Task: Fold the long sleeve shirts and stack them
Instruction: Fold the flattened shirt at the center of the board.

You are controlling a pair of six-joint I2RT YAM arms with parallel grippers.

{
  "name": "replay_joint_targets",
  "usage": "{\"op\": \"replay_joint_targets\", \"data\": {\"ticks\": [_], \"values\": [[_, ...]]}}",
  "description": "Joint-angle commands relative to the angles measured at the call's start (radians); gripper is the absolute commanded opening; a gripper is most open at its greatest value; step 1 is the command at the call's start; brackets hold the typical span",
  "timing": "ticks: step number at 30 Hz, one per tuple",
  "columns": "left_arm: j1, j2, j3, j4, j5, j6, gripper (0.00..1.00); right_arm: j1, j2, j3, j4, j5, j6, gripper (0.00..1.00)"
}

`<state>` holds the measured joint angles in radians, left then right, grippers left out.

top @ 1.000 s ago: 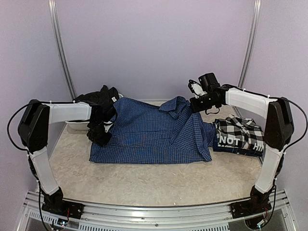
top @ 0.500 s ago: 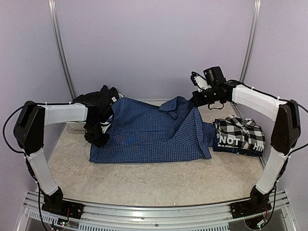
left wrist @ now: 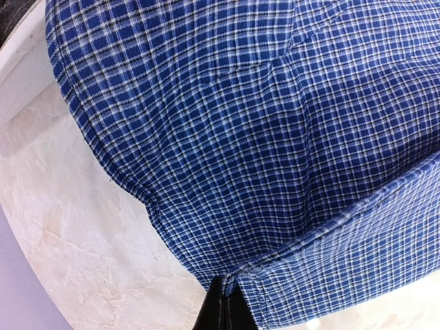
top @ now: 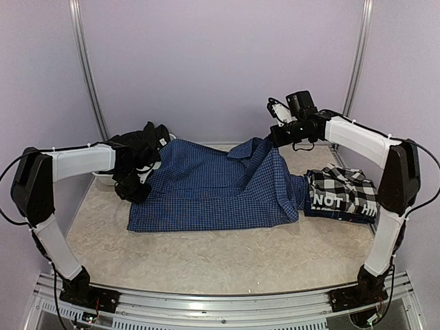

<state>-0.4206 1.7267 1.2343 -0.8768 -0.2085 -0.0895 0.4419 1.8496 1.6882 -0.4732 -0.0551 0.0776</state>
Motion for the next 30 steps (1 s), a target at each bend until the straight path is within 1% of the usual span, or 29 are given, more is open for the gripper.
{"op": "replay_joint_targets", "data": {"ticks": [1,7,10,12,14,16,18,20,21,26,30], "values": [[0.009,0.017,-0.007,0.019,0.003,-0.011,0.00,-0.009,0.069,0.049,-0.019,0.031,-0.028,0.00],[0.008,0.044,-0.006,0.019,0.005,-0.013,0.00,-0.008,0.120,0.048,-0.022,0.047,-0.039,0.01],[0.009,0.051,-0.006,0.021,0.009,-0.015,0.00,-0.008,0.124,0.039,-0.033,0.047,-0.039,0.11],[0.008,0.058,-0.006,0.020,0.002,-0.017,0.04,-0.009,0.103,0.015,-0.032,0.047,-0.038,0.20],[0.008,0.063,-0.004,0.021,-0.016,-0.022,0.13,-0.008,0.067,-0.021,-0.027,0.062,-0.032,0.34],[0.007,0.064,-0.004,0.020,-0.028,-0.025,0.17,-0.007,0.016,-0.076,-0.018,0.074,-0.025,0.49],[0.007,0.064,-0.003,0.023,-0.046,-0.032,0.25,-0.004,-0.047,-0.141,-0.011,0.085,-0.012,0.63],[0.008,0.057,-0.003,0.025,-0.072,-0.038,0.35,0.002,-0.114,-0.214,-0.010,0.104,0.008,0.75],[0.007,0.052,-0.002,0.026,-0.092,-0.043,0.40,0.006,-0.147,-0.255,-0.011,0.118,0.021,0.80],[0.005,0.007,0.002,0.048,-0.149,-0.056,0.61,0.062,-0.347,-0.506,-0.010,0.165,0.098,0.85],[-0.008,-0.059,0.003,0.088,-0.092,-0.060,0.72,0.124,-0.490,-0.683,-0.010,0.222,0.179,0.83]]}}
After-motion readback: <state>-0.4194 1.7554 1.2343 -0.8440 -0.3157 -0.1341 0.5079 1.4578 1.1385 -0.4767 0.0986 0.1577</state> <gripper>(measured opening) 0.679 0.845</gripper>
